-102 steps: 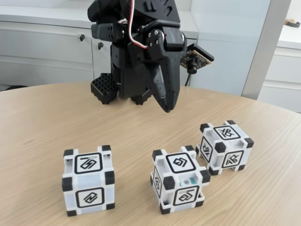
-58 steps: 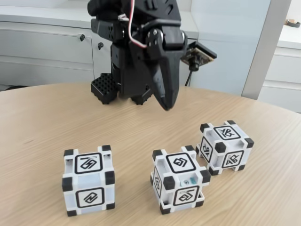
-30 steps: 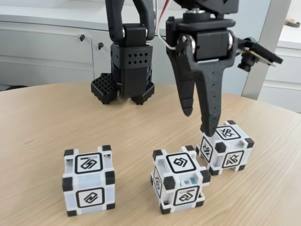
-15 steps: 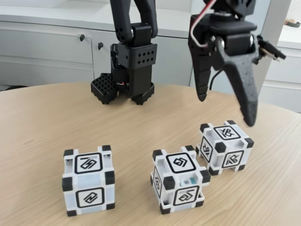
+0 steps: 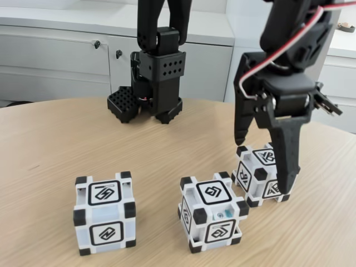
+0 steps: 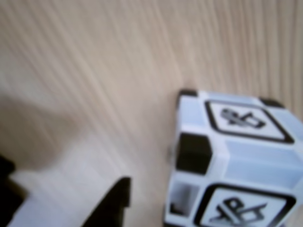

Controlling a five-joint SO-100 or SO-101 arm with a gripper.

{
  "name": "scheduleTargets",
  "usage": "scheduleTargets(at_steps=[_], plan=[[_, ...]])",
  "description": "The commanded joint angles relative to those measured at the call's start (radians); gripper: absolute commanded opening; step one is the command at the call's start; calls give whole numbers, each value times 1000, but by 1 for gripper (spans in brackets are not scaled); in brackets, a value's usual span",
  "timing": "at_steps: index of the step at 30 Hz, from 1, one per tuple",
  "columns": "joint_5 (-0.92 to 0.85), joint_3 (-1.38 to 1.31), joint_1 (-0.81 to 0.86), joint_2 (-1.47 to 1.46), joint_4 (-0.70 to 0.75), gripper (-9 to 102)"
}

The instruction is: Stack cubes from left to right.

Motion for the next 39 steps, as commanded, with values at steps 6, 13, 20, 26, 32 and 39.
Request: scheduleTargets(at_steps=[6,13,20,26,32,39], plan=[[-35,-35,9,-51,-109,20],[-78,-40,11,35,-126,0],[-193,-28,38,365,-124,0],[-313,-25,235,518,-109,0],[-416,-25,482,503,5,0],[-489,-25,676,503,31,0]])
